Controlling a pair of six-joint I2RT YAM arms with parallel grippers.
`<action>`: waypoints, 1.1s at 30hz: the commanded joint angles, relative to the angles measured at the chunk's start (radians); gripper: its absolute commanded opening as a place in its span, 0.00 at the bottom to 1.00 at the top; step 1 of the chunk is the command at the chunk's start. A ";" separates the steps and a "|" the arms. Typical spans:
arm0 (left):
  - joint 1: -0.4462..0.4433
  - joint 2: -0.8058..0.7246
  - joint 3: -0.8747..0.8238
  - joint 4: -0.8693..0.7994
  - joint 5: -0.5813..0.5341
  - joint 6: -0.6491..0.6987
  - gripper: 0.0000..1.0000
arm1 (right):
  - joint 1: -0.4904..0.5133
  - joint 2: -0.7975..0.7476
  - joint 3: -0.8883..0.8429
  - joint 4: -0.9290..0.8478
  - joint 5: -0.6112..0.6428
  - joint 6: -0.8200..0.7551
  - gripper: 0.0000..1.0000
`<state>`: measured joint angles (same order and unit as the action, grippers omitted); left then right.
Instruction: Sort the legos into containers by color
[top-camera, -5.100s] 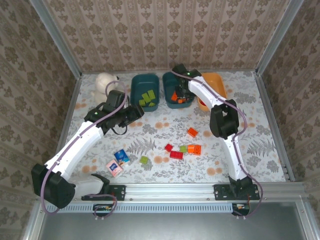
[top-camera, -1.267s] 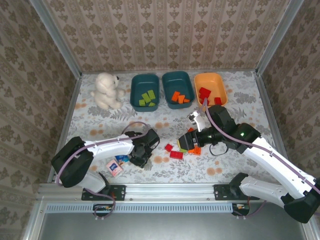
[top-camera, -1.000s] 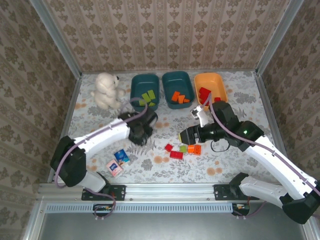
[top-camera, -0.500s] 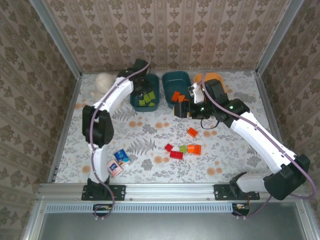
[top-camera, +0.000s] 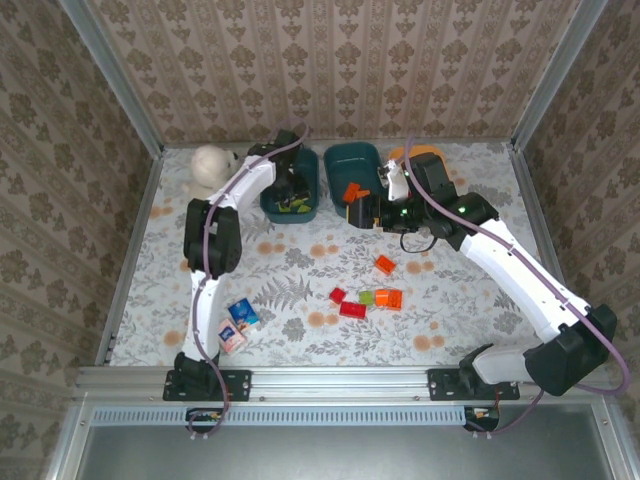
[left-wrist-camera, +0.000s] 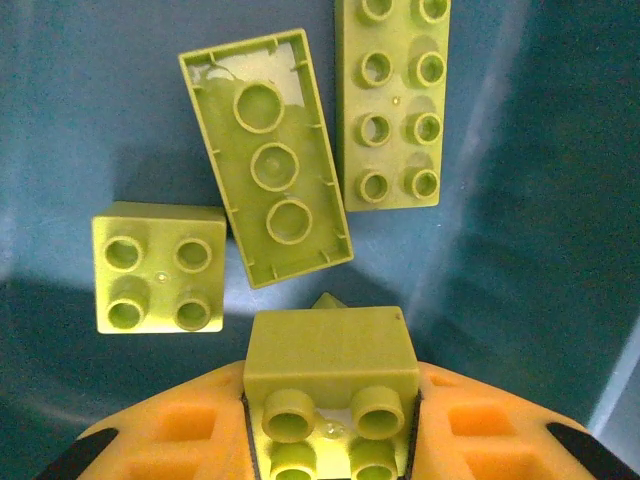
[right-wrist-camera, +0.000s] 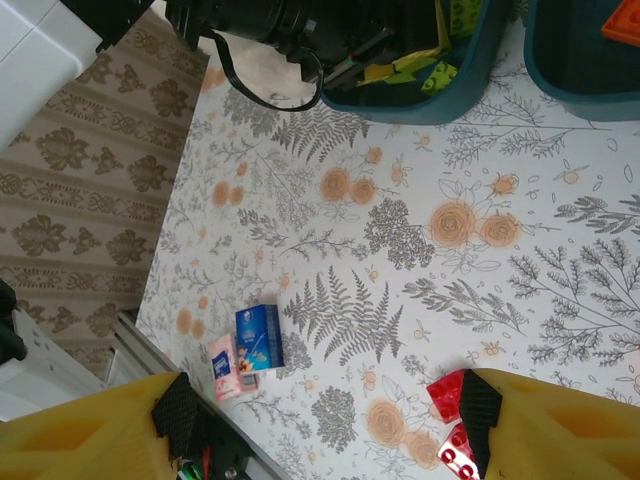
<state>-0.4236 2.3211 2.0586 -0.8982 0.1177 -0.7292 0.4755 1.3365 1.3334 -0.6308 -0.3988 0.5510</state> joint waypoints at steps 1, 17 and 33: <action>0.009 0.022 0.026 -0.012 0.053 0.017 0.19 | -0.009 0.013 0.003 0.007 0.014 0.013 0.73; 0.018 0.025 0.041 -0.013 0.089 -0.021 0.49 | -0.020 0.030 0.013 -0.027 0.018 0.000 0.74; 0.022 -0.384 -0.171 0.045 0.001 -0.062 0.62 | 0.151 0.143 0.074 -0.235 0.202 -0.255 0.72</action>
<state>-0.4107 2.0987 1.9560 -0.8665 0.1631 -0.7685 0.5625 1.4265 1.3804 -0.7624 -0.2726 0.4088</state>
